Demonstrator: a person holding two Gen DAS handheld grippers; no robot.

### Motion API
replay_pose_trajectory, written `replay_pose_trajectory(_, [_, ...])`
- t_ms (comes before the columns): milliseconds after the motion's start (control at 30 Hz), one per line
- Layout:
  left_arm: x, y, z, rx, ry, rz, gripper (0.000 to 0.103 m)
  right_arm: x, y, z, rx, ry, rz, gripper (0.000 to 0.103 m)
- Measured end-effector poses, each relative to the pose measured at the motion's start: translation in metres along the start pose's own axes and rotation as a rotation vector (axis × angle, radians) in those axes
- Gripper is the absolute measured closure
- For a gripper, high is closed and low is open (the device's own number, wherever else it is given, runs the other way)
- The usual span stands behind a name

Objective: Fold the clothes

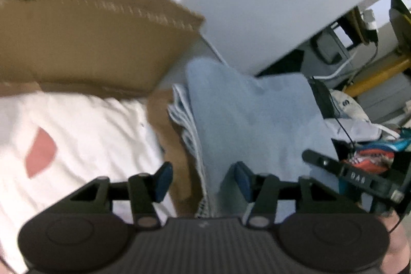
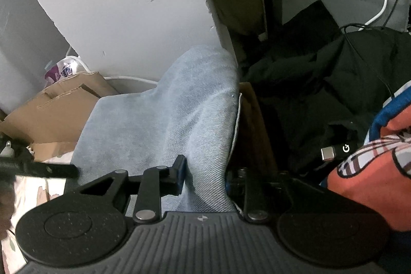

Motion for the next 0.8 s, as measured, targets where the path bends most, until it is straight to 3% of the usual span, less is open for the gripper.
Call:
replay_pose_trajectory(233, [0.016,0.020,-0.045,-0.092,-0.052,-0.037,0.053,0.000,-0.003,0.001,0.003,0.000,-0.017,0.072])
replay_pose_trajectory(433, [-0.015,0.006,-0.067,-0.152,-0.066,0.034,0.074,0.000,-0.007,0.002,0.033,-0.006,-0.019,0.067])
replay_pose_trajectory(533, [-0.032,-0.004,-0.062,-0.168,-0.007,0.082,0.081,0.002,-0.010,0.004,0.070,-0.017,-0.015,0.065])
replay_pose_trajectory(633, [-0.043,-0.012,-0.053,-0.212,0.049,0.089,0.096,0.004,-0.013,0.006,0.106,-0.032,-0.013,0.061])
replay_pose_trajectory(800, [-0.051,-0.011,-0.033,-0.167,0.098,0.124,0.096,0.017,-0.011,0.009,0.148,-0.099,-0.071,0.059])
Point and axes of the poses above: each gripper's, at about its wrist camera, not at the fingertips, and x roughly against the way its jaws point, z to its left, y to its top, the point moved 1 cm from there along -x, roughly the way its jaws point, and after that the axes turned 5 degrees about -z, right-handed, at the moved point
